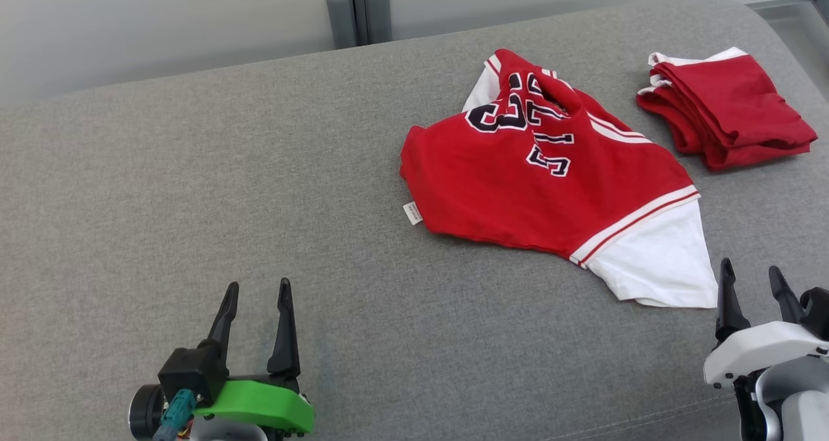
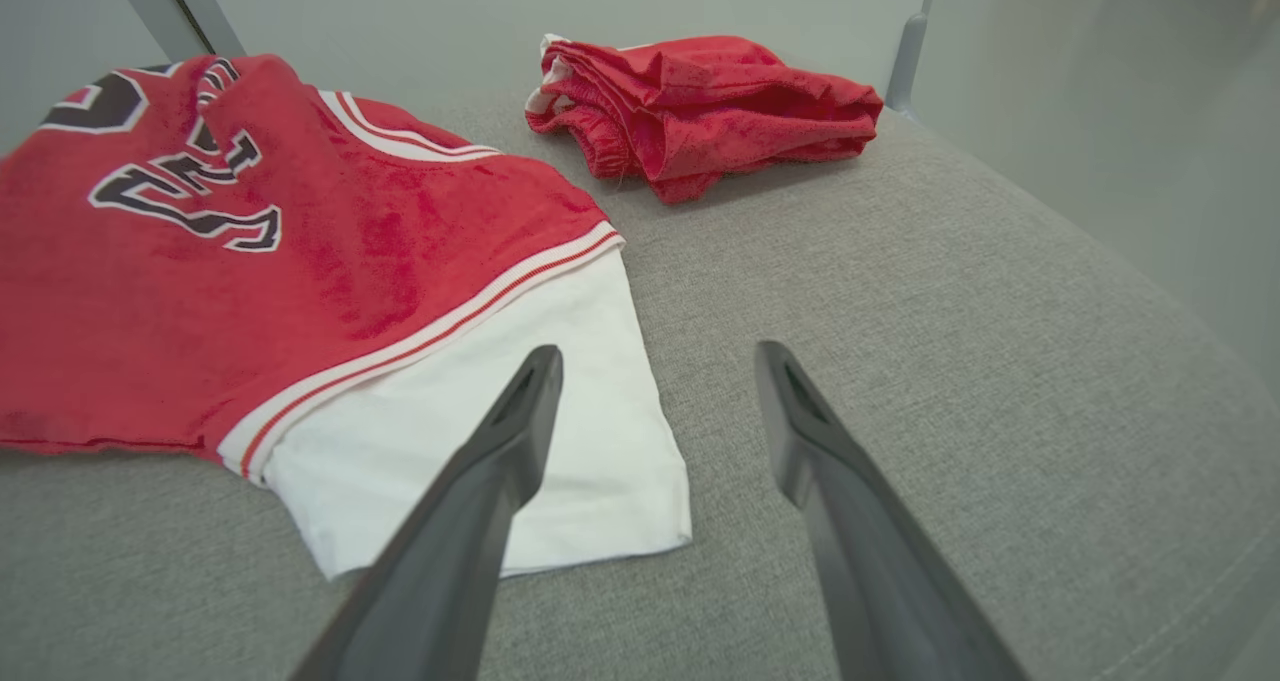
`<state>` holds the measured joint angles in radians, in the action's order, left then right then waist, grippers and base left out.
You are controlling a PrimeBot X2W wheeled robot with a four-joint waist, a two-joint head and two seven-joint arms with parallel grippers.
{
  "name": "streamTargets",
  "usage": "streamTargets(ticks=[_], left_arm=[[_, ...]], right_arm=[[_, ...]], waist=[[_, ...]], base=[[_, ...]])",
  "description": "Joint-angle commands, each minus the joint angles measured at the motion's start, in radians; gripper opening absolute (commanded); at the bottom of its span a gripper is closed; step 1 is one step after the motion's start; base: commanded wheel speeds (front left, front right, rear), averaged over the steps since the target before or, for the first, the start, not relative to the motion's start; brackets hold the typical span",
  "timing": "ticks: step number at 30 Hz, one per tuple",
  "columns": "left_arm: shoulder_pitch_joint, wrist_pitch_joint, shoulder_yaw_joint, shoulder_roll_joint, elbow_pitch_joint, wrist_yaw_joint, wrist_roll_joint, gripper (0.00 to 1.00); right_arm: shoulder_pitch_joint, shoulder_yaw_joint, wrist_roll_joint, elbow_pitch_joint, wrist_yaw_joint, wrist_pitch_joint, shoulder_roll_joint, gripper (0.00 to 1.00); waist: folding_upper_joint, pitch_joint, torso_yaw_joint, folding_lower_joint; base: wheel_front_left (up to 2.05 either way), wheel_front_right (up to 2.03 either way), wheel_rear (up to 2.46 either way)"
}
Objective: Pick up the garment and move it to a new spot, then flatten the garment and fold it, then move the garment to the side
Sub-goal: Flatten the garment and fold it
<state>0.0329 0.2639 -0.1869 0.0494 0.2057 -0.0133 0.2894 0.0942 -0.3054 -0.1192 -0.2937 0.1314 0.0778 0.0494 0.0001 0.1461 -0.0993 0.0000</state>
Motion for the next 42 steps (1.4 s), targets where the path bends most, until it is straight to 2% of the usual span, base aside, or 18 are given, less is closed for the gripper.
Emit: streamTargets(ticks=[1,10,12,18,24,28,32,38,39,40,41,42], left_arm=[[-0.009,0.000,0.001,0.002,0.002,0.001,-0.004,1.00],[-0.018,0.000,-0.007,0.002,0.003,-0.003,0.006,1.00],[-0.014,0.000,-0.012,0.002,0.003,-0.003,0.008,1.00],[0.006,0.000,-0.022,0.002,-0.005,-0.004,0.013,1.00],[0.026,0.000,-0.032,0.002,-0.012,-0.013,0.025,1.00],[0.036,0.000,-0.048,0.002,-0.018,-0.020,0.039,1.00],[0.037,0.000,-0.055,0.002,-0.023,-0.028,0.052,1.00],[0.038,0.000,-0.061,0.002,-0.029,-0.034,0.063,1.00],[0.038,0.000,-0.062,0.002,-0.029,-0.037,0.065,1.00],[0.037,0.000,-0.063,0.002,-0.030,-0.039,0.067,1.00],[0.036,0.000,-0.063,0.002,-0.031,-0.041,0.068,1.00],[0.035,0.000,-0.063,0.002,-0.031,-0.042,0.068,1.00]], right_arm=[[0.017,0.002,0.009,0.013,-0.002,0.022,0.002,1.00],[0.019,0.130,-0.003,0.078,-0.002,0.067,0.002,1.00],[0.026,0.184,0.011,0.067,-0.002,0.072,0.001,1.00],[0.091,0.435,0.004,-0.005,-0.002,0.071,0.003,1.00],[0.220,0.625,0.197,-0.171,-0.002,0.056,0.027,1.00],[0.301,0.636,0.329,-0.320,-0.002,0.045,0.042,1.00],[0.352,0.573,0.421,-0.422,-0.002,0.062,0.038,1.00],[0.416,0.472,0.507,-0.513,-0.002,0.095,0.030,1.00],[0.424,0.456,0.518,-0.520,-0.002,0.100,0.028,0.87],[0.431,0.439,0.528,-0.525,-0.002,0.108,0.024,0.44],[0.436,0.424,0.539,-0.529,-0.002,0.111,0.022,0.31],[0.442,0.409,0.550,-0.535,-0.002,0.114,0.020,0.02]], waist=[[-0.0001,-0.012,-0.008,0.0000],[-0.0001,-0.049,-0.009,0.0000],[-0.0001,-0.051,-0.001,0.0000],[-0.0001,-0.035,0.048,0.0000],[-0.0001,-0.011,0.133,0.0000],[-0.0001,0.002,0.204,0.0000],[-0.0001,0.014,0.263,0.0000],[-0.0001,0.028,0.316,0.0000],[-0.0001,0.028,0.320,0.0000],[-0.0001,0.028,0.322,0.0000],[-0.0001,0.028,0.323,0.0000],[-0.0001,0.028,0.323,0.0000]], base=[[0.00,0.00,0.00],[0.00,0.00,0.00],[0.00,0.00,0.00],[0.00,0.00,0.00],[0.00,0.00,0.00],[0.00,0.00,0.00],[0.00,0.00,0.00],[0.00,0.00,0.00],[0.00,0.00,0.00],[0.00,0.00,0.00],[0.00,0.00,0.00],[0.00,0.00,0.00]])
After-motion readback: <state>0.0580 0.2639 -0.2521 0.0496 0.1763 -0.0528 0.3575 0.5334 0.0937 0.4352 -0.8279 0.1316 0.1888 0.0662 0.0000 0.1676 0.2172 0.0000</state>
